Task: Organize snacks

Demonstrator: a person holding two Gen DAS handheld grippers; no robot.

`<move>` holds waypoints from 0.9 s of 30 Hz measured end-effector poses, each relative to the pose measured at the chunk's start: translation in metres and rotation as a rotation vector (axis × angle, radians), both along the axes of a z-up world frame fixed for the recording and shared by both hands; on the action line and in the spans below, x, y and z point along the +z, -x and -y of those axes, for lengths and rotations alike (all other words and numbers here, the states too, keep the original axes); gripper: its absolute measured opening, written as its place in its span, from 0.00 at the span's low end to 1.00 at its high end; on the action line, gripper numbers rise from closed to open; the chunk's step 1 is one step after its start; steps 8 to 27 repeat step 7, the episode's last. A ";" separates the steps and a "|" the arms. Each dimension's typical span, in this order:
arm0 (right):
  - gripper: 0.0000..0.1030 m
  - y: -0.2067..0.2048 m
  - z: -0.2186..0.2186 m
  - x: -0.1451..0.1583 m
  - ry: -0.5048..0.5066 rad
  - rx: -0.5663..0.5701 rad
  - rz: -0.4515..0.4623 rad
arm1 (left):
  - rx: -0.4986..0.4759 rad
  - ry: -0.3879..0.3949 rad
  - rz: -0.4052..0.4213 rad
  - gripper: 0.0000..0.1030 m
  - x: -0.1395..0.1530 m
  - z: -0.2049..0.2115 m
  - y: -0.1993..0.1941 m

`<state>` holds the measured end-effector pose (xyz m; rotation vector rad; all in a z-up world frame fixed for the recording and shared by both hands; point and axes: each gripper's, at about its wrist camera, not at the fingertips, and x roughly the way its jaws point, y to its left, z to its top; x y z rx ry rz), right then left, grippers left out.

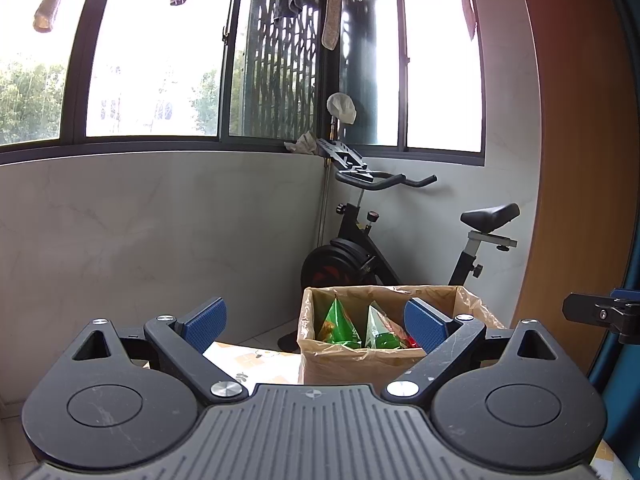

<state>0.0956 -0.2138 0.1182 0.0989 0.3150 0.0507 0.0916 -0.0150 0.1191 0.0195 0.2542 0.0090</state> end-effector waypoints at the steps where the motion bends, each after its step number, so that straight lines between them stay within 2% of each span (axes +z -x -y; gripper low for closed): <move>1: 1.00 0.000 0.000 0.000 -0.004 0.002 -0.001 | -0.002 0.000 0.000 0.94 0.000 -0.001 0.000; 27: 1.00 -0.001 0.002 -0.001 -0.008 0.003 -0.010 | -0.005 0.000 -0.002 0.94 -0.001 -0.001 -0.001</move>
